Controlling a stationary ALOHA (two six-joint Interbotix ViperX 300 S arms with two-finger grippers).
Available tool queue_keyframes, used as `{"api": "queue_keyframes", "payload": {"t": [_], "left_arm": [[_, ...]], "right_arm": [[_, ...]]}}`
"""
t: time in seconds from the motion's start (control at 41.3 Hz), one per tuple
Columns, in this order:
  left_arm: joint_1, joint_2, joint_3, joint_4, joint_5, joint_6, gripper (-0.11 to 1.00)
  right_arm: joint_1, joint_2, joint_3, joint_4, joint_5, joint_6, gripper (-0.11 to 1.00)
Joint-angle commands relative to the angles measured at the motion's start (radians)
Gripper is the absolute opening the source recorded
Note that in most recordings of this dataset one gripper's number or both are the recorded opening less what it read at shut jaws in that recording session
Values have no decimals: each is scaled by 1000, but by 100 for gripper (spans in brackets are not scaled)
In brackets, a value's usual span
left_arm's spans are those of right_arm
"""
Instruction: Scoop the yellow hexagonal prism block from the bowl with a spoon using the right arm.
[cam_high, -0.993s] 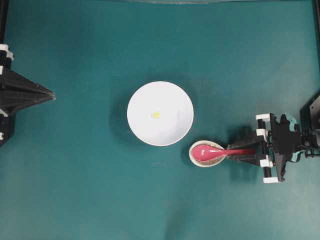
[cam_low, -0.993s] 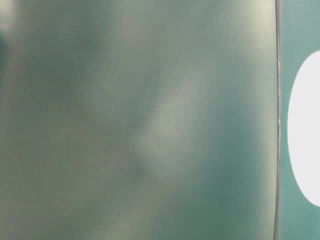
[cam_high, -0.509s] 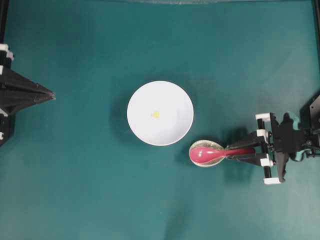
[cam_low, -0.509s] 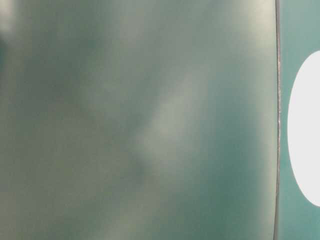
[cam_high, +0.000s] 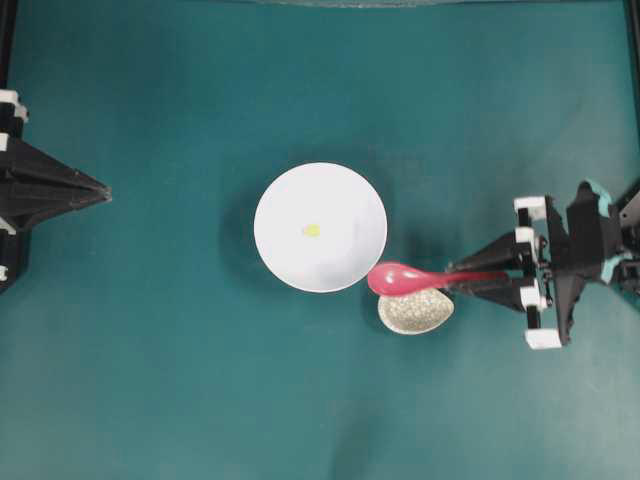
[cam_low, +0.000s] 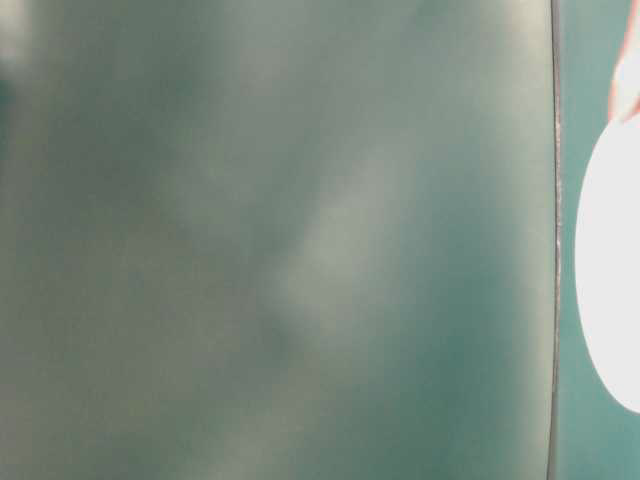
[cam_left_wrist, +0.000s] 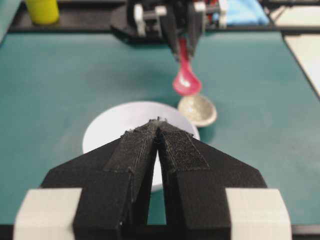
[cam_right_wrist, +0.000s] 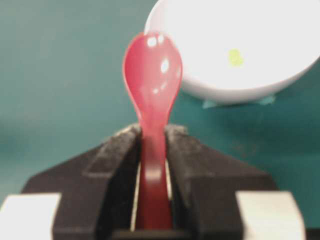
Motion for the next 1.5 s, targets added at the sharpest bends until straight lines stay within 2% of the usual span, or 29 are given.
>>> {"api": "queue_keyframes", "payload": {"t": [0.0,0.17,0.339,0.509,0.63,0.872,1.066,1.212,1.478], "left_arm": [[0,3,-25,3,3,-3,6],[-2,8,-25,3,-2,-2,6],[-2,12,-23,3,-11,3,6],[0,14,-21,3,-29,5,6],[0,14,-23,3,-34,5,6],[-2,12,-23,3,-35,5,6],[-2,12,-23,3,-35,5,6],[-2,11,-25,3,-35,3,6],[-2,11,-23,3,-35,5,6]], "right_arm": [[-66,-83,-57,0,130,-31,24],[-199,-170,-176,-2,433,-106,24],[-308,-164,-313,-2,709,-143,24],[-388,-112,-433,-21,913,-150,24],[-417,-54,-500,-40,1014,-144,24],[-451,83,-627,-46,1144,-141,24],[-463,166,-724,-75,1258,-129,24],[-466,202,-753,-110,1321,-103,24],[-465,236,-758,-146,1328,-61,24]]}}
